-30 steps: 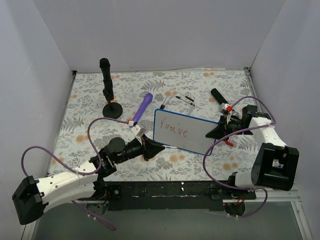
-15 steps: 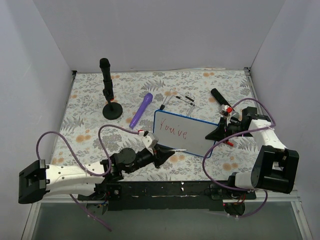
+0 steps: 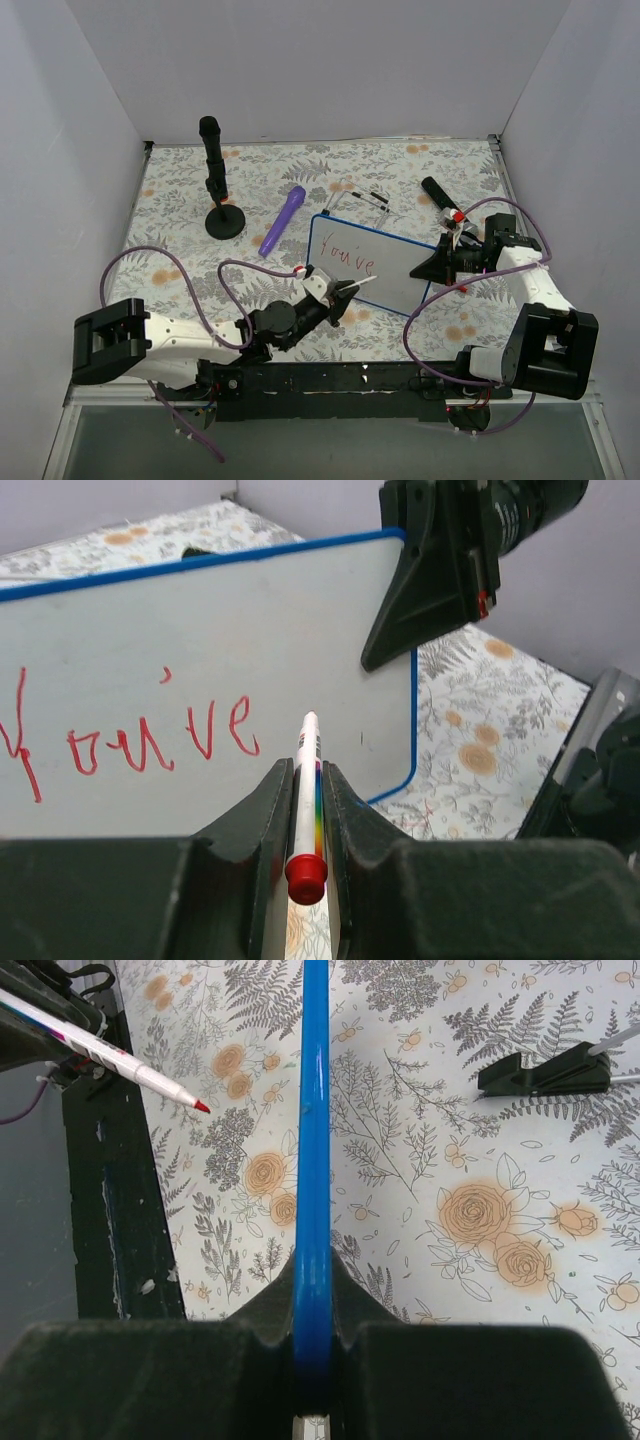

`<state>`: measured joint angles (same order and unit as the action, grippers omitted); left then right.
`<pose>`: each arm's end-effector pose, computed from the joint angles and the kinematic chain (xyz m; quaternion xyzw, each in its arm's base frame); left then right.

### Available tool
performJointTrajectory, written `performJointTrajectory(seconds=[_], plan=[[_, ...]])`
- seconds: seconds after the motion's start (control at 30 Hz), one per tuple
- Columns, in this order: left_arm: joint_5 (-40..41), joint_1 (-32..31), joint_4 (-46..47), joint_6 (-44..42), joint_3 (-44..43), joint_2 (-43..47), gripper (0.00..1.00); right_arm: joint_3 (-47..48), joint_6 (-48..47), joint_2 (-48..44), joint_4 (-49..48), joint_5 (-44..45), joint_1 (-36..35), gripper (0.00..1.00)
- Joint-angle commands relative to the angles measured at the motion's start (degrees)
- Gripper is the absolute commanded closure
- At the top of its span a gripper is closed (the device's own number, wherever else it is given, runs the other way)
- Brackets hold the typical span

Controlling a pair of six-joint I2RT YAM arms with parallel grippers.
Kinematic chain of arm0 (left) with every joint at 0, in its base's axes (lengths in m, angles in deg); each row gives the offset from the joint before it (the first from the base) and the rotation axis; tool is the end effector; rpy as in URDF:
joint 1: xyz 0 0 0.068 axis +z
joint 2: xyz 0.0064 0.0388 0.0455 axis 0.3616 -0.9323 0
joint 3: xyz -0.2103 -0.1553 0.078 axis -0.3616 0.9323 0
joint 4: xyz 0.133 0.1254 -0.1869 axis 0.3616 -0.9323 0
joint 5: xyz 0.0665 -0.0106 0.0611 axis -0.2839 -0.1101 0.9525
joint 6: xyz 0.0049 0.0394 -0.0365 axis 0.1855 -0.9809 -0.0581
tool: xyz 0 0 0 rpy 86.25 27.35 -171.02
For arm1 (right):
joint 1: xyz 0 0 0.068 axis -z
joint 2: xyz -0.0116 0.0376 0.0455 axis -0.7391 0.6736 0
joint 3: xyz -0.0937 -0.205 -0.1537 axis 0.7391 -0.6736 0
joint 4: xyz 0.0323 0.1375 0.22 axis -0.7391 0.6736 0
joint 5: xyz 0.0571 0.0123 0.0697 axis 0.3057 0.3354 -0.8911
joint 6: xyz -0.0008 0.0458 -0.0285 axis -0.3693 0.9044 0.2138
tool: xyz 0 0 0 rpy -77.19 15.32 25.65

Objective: Write a sentence on the whiteboard

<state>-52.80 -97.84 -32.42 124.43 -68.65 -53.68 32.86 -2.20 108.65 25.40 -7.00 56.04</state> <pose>0.0734 -0.2409 0.2266 0.0364 0.7046 -0.5224 0.4789 0.2128 0.0021 0.2169 -0.3776 0.7284 0.4262 0.3810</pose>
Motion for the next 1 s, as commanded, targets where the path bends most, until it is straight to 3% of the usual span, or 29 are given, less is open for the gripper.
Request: performJointTrajectory(seconds=[0.0,0.2,0.97], plan=[[4.83,-0.18,7.42,-4.85,-3.51,-2.16,1.0,0.0,5.64,-1.58,-5.11,-2.9,-0.12,0.99],[3.43,0.96,13.66,-5.73,-5.1,-7.69,1.0,-0.08,5.64,-1.58,-4.85,-3.25,-0.12,0.99],[-1.76,3.87,14.54,0.42,-4.93,-12.62,1.0,0.09,3.62,-1.23,-3.53,-3.17,-0.12,0.99]])
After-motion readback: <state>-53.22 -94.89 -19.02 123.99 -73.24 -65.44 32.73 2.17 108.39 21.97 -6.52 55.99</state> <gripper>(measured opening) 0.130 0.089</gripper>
